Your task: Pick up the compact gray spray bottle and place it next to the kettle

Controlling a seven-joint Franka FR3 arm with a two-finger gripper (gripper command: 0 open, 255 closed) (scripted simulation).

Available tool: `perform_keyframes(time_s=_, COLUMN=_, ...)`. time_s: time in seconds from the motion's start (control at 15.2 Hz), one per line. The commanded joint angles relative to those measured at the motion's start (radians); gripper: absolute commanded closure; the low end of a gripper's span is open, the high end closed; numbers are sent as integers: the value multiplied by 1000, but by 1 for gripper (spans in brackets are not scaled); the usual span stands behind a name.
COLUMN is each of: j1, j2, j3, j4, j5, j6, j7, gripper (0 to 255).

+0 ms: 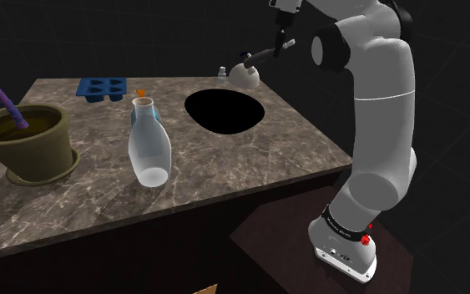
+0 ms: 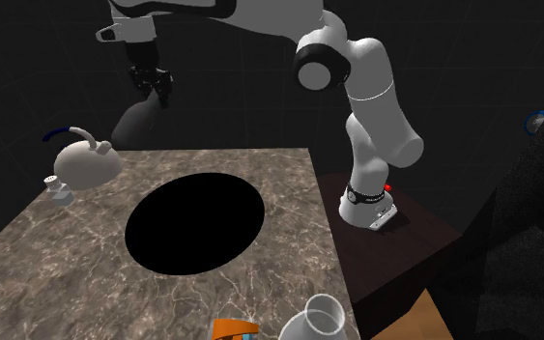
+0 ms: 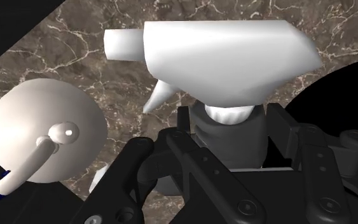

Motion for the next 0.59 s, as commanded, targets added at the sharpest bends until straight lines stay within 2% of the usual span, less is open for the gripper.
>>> perform_keyframes(time_s=0.0, j1=-31, j2=45, j3=14, j4=50, j5=26, j6=-8, j7=-2, gripper=255)
perform_keyframes(time_s=0.53, j1=32, j2=10, j3=4, j4=-127, j5=5, j6=125, j7=-18, gripper=255)
